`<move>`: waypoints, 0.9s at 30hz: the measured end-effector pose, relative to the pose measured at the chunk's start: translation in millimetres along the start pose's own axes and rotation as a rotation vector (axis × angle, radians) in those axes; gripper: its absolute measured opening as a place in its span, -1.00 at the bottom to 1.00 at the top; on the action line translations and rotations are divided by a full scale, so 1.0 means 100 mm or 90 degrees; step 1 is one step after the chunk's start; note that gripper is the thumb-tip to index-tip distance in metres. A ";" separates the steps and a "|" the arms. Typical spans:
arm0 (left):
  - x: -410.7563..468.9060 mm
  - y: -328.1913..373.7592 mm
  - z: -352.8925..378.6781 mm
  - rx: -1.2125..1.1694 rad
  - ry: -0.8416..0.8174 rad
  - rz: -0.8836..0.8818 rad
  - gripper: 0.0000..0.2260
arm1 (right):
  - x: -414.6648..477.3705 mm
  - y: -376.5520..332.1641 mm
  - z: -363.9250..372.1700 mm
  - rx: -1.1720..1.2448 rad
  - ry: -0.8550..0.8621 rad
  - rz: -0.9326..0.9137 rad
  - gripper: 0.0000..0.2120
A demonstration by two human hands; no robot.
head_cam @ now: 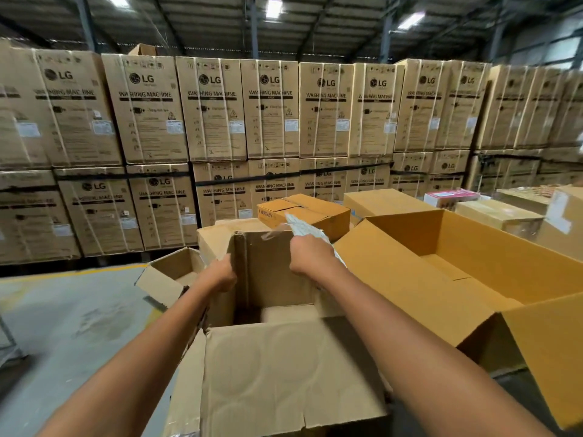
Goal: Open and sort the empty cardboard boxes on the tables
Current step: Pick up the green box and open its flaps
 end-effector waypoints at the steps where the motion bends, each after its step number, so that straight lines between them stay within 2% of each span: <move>1: 0.01 0.00 0.00 0.002 0.001 -0.003 -0.56 | -0.01 0.06 -0.12 -0.021 0.014 0.009 -0.77; 4: 0.00 -0.03 0.00 -0.001 0.001 -0.016 -0.48 | -0.07 0.28 -0.45 -0.128 0.048 0.072 -0.73; 8: -0.03 -0.09 -0.02 -0.033 -0.020 -0.040 -0.44 | -0.12 0.65 -0.65 -0.252 0.013 0.150 -0.57; 13: -0.05 -0.19 -0.06 -0.126 -0.070 -0.043 -0.44 | -0.32 1.30 -0.33 -0.230 -0.093 0.177 -0.67; 15: -0.06 -0.23 -0.07 -0.149 -0.094 -0.041 -0.42 | -0.44 1.42 -0.08 -0.207 -0.091 0.178 -0.68; 17: -0.05 -0.27 -0.06 -0.154 -0.116 -0.033 -0.41 | -0.54 1.41 0.20 -0.147 -0.066 0.168 -0.73; 20: -0.14 -0.30 -0.10 -0.139 -0.131 -0.013 -0.46 | -0.65 1.26 0.59 0.046 0.000 0.140 -0.84; 23: -0.45 -0.27 -0.17 -0.143 -0.154 -0.022 -0.51 | -0.66 1.23 0.81 0.230 0.077 0.161 -0.71; 27: -0.74 -0.28 -0.17 -0.152 -0.169 -0.018 -0.54 | -0.63 1.10 0.75 0.336 0.119 0.105 -0.69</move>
Point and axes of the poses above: each hand's wrist, its own x-axis towards the middle knuckle, its own z-axis out of the palm, y = z × x, the point moved 6 cm from there along x, towards the middle knuckle, and after that the axes turned 14 degrees about -z, right-handed, at the moved point
